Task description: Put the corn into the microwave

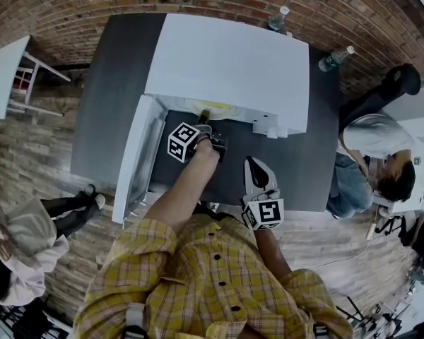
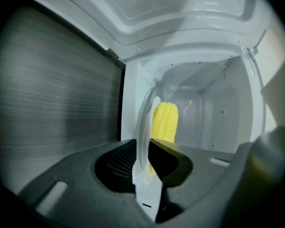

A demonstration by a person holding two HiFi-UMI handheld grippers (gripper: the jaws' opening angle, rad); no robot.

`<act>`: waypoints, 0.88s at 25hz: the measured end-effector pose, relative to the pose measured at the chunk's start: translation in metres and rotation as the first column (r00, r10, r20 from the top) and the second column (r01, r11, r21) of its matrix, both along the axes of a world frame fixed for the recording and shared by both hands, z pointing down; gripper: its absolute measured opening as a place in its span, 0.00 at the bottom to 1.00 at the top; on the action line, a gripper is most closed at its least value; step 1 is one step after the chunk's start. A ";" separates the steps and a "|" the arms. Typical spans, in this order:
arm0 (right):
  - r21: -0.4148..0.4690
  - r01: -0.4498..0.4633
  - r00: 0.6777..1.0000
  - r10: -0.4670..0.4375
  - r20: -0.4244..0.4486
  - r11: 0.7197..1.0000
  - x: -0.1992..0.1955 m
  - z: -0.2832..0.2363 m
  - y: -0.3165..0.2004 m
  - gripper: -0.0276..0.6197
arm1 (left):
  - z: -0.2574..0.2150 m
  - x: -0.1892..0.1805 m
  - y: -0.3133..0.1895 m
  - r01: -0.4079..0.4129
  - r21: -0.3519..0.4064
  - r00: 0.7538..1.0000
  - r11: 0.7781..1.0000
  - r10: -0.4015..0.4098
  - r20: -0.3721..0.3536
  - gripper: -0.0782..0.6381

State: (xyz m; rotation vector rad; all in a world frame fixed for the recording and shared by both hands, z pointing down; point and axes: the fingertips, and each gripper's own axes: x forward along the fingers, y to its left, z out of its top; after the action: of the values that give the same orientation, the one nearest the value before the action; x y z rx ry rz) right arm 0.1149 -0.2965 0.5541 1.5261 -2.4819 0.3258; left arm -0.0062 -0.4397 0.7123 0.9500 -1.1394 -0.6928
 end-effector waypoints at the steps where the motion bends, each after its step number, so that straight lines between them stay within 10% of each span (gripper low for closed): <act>1: -0.001 0.000 1.000 0.000 -0.001 1.000 0.000 0.000 0.000 0.05 | 0.001 -0.001 -0.001 0.011 -0.005 1.000 1.000 -0.011 -0.007 0.22; 22: 0.003 -0.003 1.000 0.003 0.017 1.000 -0.002 -0.004 0.009 0.05 | -0.003 -0.001 0.004 -0.021 0.048 0.994 0.999 0.026 -0.103 0.34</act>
State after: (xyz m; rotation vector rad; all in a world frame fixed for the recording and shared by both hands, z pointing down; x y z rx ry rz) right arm 0.1132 -0.2872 0.5497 1.5346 -2.4949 0.3371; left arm -0.0072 -0.4353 0.7091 0.9546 -1.0230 -0.7445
